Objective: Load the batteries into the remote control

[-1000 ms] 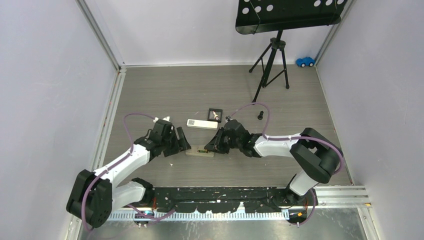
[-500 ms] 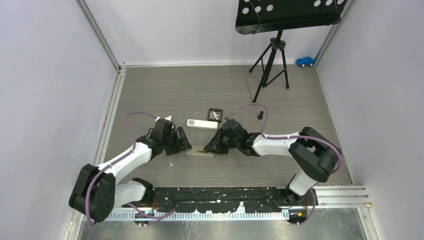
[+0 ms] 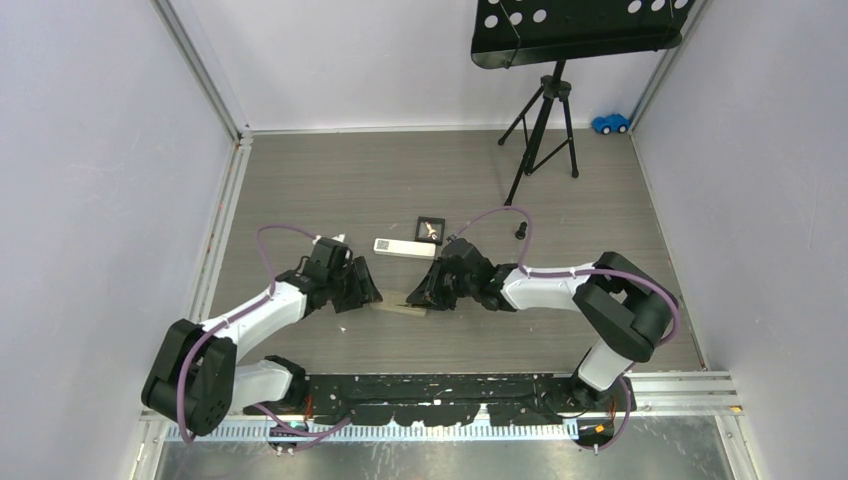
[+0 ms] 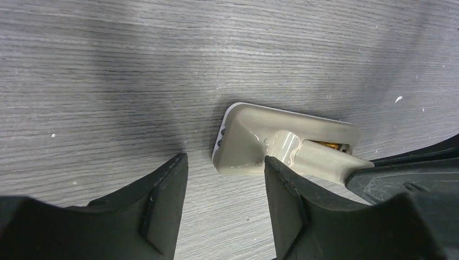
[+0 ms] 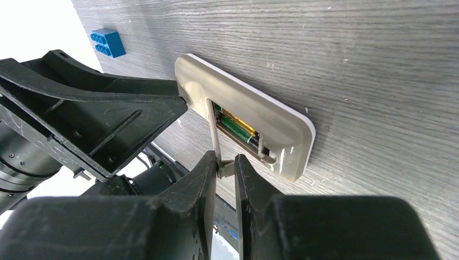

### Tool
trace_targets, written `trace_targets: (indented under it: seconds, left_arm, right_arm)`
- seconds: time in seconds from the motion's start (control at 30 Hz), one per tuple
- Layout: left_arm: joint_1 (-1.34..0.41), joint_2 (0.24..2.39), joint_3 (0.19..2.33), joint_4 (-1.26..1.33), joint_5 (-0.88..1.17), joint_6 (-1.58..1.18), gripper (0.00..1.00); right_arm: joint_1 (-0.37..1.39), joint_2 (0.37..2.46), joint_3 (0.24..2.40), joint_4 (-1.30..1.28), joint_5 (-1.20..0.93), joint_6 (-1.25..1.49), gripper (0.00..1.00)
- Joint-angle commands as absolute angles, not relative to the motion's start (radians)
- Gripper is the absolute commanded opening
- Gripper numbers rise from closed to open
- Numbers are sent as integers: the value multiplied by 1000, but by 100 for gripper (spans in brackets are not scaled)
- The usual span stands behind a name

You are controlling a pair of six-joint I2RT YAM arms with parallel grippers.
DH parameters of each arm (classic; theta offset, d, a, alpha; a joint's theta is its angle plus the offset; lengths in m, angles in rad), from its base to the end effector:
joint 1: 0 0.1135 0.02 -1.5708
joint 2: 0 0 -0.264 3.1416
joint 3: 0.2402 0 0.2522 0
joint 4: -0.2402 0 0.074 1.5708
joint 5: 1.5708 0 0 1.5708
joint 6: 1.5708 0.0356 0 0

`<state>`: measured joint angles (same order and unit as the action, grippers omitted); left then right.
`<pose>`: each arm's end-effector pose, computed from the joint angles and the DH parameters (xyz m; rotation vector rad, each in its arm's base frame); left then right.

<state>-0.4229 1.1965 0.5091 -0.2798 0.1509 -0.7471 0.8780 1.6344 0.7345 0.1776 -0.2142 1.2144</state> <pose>0.1919 -0.0922 0.1603 -0.3663 2.6263 -0.6228 0.1971 0.2493 0.1505 0.3164 2.6310 1.1773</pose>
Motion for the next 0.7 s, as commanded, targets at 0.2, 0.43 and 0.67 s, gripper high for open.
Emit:
trace_targets:
  seconds: [0.2,0.43,0.67]
  left_arm:
    - [-417,1185,519,-256,153,-723,56]
    - [-417,1164,532,-276,153,-721,57]
    - [-416,1135,541,-305,130,-718,58]
  right_arm:
    - [887,1657,795,88,-205,1223,26]
    - [885,1613,828,7,-192,1191,46]
    - [885,1556,837,-77,-148,1169,55]
